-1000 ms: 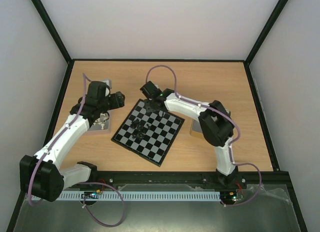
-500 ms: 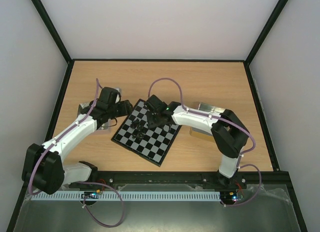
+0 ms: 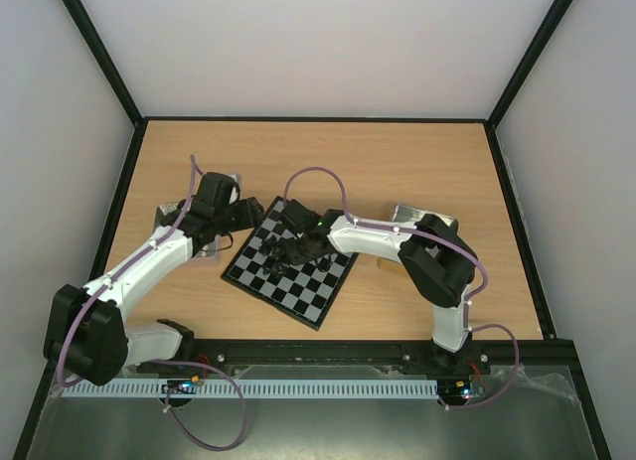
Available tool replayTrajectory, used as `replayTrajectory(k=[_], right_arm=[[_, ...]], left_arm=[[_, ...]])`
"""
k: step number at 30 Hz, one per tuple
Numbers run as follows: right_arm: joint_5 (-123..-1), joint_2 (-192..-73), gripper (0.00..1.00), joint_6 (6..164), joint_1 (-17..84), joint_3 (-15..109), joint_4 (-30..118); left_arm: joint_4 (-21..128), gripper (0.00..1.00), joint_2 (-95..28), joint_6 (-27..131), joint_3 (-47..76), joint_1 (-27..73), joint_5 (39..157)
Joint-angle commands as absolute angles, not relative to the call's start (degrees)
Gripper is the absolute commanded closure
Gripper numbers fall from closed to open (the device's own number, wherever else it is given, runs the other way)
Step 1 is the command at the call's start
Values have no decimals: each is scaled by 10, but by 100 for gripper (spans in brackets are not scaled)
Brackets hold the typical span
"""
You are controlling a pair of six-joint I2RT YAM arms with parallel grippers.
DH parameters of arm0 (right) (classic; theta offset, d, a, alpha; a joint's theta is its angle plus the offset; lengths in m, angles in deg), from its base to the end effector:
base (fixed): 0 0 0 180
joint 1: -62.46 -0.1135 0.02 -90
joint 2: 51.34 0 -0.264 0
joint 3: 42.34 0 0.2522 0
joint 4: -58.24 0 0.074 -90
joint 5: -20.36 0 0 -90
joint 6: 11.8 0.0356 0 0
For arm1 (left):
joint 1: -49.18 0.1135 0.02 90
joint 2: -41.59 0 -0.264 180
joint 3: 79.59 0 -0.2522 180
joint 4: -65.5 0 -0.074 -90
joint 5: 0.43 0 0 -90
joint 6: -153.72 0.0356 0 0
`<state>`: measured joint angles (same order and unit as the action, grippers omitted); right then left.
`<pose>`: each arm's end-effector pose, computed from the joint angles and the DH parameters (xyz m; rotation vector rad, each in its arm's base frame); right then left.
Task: Set up the chess pieces on the board
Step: Pick up the chess piece from the chessboard, then place the chess piece on the chessboard.
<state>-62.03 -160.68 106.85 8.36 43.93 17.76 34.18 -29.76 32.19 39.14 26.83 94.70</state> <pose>0.2238 0.3172 0.1659 -0.6652 2.7454 0.5797 0.2448 -0.1041 0.2471 -0.1413 2.3569 -0.5772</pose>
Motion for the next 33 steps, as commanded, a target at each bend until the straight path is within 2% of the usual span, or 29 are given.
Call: replayTrajectory(k=[1, 6, 12, 18, 24, 33], right_arm=[[-635, -1625, 69, 1060, 80, 459, 165], [-640, -1634, 75, 1057, 80, 460, 171], [-654, -1634, 89, 1056, 80, 456, 174], [-697, -1570, 91, 1043, 80, 408, 240], [-703, -1420, 91, 984, 80, 297, 423], [-610, -1258, 91, 903, 80, 186, 607]], left_arm=[[343, 31, -295, 320, 387, 265, 952], [342, 31, -293, 319, 387, 265, 952], [339, 31, -288, 318, 389, 265, 953], [345, 31, -277, 304, 390, 265, 984], [384, 26, -250, 294, 388, 268, 1112], [482, 20, -209, 288, 387, 269, 1349]])
